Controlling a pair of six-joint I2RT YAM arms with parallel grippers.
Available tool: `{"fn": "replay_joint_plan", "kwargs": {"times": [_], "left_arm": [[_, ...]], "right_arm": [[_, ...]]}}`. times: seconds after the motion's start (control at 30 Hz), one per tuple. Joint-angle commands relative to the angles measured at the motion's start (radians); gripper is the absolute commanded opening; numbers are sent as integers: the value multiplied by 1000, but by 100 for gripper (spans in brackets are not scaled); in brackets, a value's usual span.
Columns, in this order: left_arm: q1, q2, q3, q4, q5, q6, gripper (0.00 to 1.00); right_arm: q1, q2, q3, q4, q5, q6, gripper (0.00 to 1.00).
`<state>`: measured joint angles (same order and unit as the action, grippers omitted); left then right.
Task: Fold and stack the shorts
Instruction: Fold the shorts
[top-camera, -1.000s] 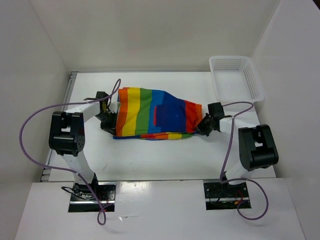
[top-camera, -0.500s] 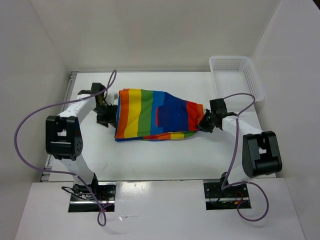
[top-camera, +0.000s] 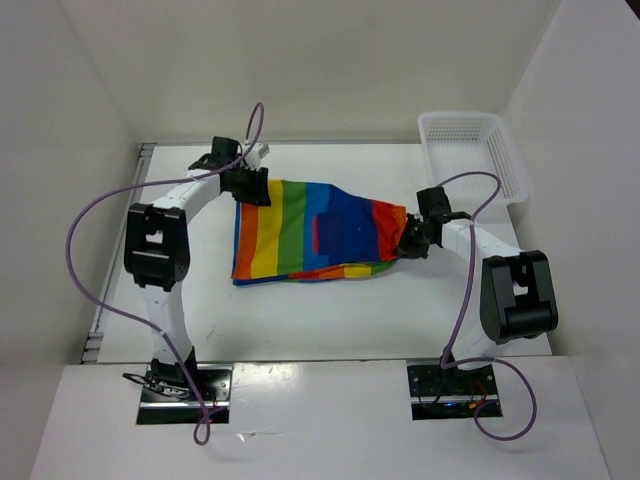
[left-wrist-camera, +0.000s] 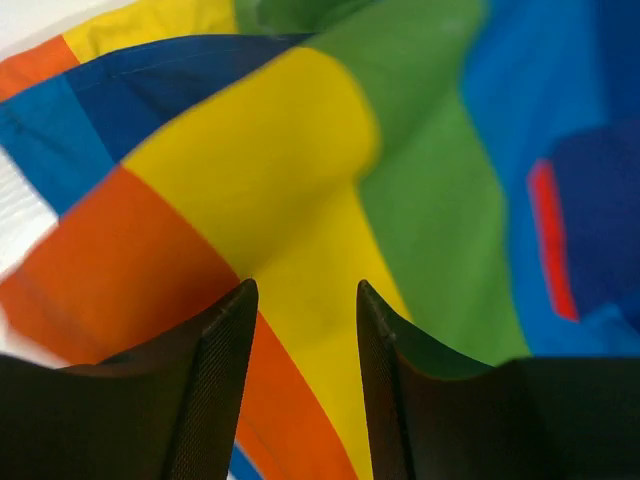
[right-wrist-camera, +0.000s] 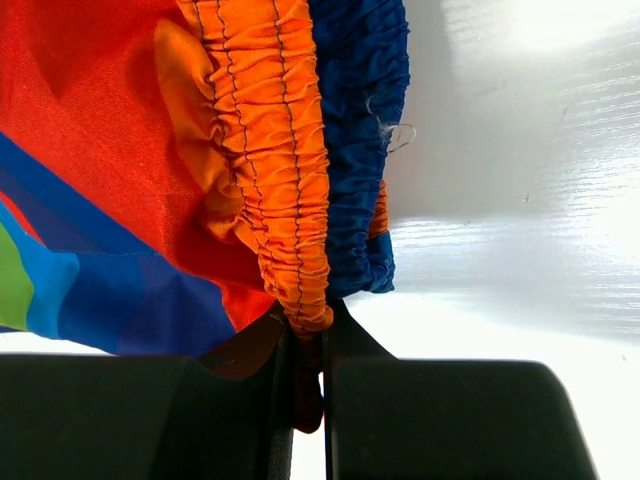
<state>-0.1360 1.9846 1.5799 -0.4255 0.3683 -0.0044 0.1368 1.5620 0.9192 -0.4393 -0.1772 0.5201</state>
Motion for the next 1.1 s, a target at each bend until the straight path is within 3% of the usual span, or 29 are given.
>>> {"fn": "replay_joint_plan", "kwargs": {"times": [0.0, 0.2, 0.43, 0.53, 0.67, 0.87, 1.07], "left_arm": [[50, 129, 66, 102, 90, 4, 52], [71, 272, 196, 154, -80, 4, 54], [81, 330, 249, 73, -123, 4, 58], [81, 330, 265, 30, -106, 4, 65], [81, 278, 273, -21, -39, 4, 66], [81, 152, 126, -54, 6, 4, 71], [45, 163, 63, -67, -32, 4, 71]], "right_arm": [[-5, -9, 23, -27, 10, -37, 0], [-5, -20, 13, -62, 28, -81, 0], [-5, -60, 87, -122, 94, -144, 0], [-5, -60, 158, -182, 104, -175, 0], [105, -95, 277, -289, 247, -187, 0], [222, -71, 418, -380, 442, -173, 0], [502, 153, 732, -547, 680, -221, 0]]}}
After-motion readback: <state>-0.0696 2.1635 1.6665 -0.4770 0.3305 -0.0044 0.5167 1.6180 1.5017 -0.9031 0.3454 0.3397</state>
